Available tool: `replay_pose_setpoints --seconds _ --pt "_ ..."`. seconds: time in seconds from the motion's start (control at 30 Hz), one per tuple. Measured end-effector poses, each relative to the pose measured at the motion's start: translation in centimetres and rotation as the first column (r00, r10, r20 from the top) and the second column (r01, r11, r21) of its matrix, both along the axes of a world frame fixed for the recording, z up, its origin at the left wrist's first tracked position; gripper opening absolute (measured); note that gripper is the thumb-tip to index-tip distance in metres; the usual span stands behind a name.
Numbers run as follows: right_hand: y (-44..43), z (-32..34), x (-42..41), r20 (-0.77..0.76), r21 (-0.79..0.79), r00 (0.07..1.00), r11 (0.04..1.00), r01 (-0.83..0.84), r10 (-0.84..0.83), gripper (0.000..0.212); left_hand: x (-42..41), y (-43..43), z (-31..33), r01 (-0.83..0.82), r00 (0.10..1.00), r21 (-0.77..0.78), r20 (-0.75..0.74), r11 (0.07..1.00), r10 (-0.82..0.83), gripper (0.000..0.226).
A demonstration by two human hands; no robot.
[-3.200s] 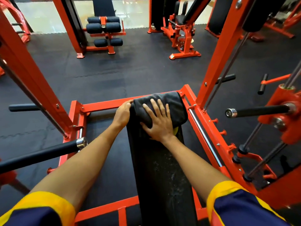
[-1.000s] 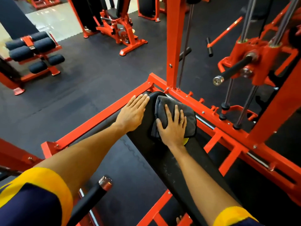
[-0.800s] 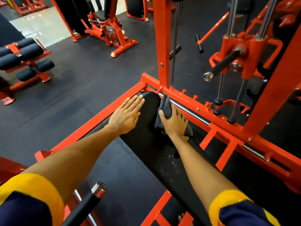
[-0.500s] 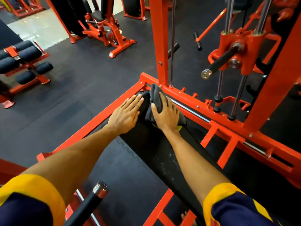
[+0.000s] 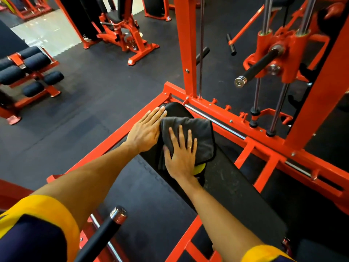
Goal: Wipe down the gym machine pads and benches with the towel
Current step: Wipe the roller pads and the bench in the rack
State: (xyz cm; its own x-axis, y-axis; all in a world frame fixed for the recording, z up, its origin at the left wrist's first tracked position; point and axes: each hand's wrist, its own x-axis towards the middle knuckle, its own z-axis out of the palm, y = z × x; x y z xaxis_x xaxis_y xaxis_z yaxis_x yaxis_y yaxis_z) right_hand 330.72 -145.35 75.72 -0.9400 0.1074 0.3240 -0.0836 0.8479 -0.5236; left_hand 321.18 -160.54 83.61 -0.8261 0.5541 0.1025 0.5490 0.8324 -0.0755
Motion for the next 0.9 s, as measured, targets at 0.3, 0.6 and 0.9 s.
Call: replay_pose_setpoints --seconds 0.3,0.6,0.9 --pt "5.1 -0.3 -3.7 0.263 -0.042 0.948 0.979 0.198 -0.180 0.084 0.6 0.2 0.2 0.019 0.997 -0.025 -0.075 1.000 -0.021 0.059" --pt "1.5 -3.1 6.3 -0.029 0.145 0.990 0.981 -0.132 0.138 0.078 3.8 -1.2 -0.4 0.069 0.988 -0.042 -0.136 0.997 -0.074 0.056" --pt "-1.9 -2.7 6.2 -0.025 0.189 0.987 0.970 -0.152 0.160 0.094 5.2 -1.9 -1.0 0.051 0.989 -0.134 -0.127 0.990 -0.068 0.054"
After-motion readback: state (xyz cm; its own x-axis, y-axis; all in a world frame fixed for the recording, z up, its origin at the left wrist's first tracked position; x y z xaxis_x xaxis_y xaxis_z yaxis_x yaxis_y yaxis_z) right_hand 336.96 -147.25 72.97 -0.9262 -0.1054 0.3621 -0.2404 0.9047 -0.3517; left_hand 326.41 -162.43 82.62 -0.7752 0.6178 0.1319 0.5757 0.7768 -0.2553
